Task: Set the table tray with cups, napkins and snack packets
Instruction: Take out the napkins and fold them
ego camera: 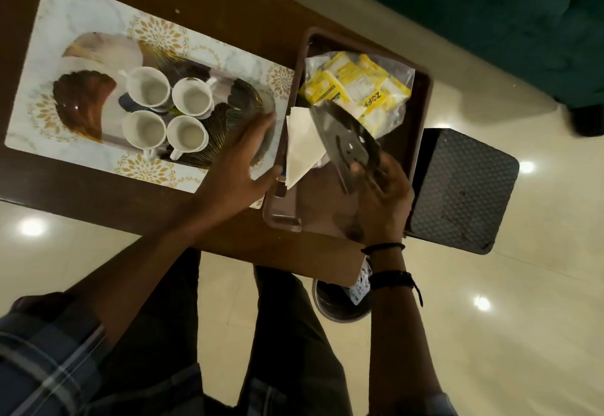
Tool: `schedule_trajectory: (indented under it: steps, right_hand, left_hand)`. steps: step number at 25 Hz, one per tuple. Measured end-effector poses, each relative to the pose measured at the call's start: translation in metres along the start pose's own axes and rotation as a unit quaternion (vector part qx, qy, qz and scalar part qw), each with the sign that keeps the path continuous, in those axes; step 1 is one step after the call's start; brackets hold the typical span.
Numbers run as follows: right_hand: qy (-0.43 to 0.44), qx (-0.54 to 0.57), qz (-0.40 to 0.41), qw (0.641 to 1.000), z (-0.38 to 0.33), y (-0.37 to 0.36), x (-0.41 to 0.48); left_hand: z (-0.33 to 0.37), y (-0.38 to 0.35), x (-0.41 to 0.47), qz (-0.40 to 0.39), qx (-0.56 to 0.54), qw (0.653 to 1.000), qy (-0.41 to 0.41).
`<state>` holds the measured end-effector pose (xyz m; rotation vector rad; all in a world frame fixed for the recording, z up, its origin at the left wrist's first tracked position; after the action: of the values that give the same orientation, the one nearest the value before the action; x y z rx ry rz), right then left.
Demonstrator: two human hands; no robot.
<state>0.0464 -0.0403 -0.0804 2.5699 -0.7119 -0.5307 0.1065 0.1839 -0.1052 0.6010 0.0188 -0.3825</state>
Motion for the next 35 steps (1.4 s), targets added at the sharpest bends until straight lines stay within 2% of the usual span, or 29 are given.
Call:
schedule_trajectory:
  steps: [4,7,10,14,17,21,27,35]
  right_hand:
    - [0.106,-0.053,-0.173,0.978,-0.030,-0.050,-0.006]
    - [0.180,-0.085,-0.255,0.946,-0.058,-0.083,-0.005]
    - [0.208,-0.137,-0.319,0.914,-0.085,-0.110,0.000]
    - [0.238,-0.184,-0.318,0.899,-0.110,-0.142,0.008]
    - [0.263,-0.189,-0.281,0.903,-0.128,-0.171,0.018]
    - [0.248,-0.249,-0.245,0.903,-0.146,-0.219,0.038]
    - [0.213,-0.281,-0.301,0.886,-0.141,-0.291,0.065]
    - [0.193,-0.302,-0.341,0.869,-0.116,-0.324,0.061]
  left_hand:
    - [-0.014,0.034,0.008,0.036,0.032,0.999,-0.024]
    - [-0.036,0.057,0.004,0.043,0.008,0.999,0.011]
    - [-0.053,0.076,-0.004,0.060,0.004,0.998,0.035]
    - [-0.066,0.099,-0.001,0.093,0.016,0.994,0.054]
    - [-0.078,0.121,0.009,0.146,0.040,0.985,0.079]
    - [-0.107,0.150,0.019,0.198,0.108,0.965,0.137]
    - [-0.158,0.156,0.026,0.149,0.154,0.961,0.174]
    - [-0.169,0.153,0.032,0.096,0.109,0.976,0.161]
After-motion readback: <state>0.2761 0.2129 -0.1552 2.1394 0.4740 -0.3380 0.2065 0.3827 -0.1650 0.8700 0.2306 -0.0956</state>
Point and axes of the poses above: each hand's wrist, its own x-axis towards the middle knuckle, its own y-axis out of the back of the hand, z = x × y, the point moved 4 cm from there along x, towards the middle knuckle, and after that the axes turned 2 degrees about x, right-handed, at the moved point
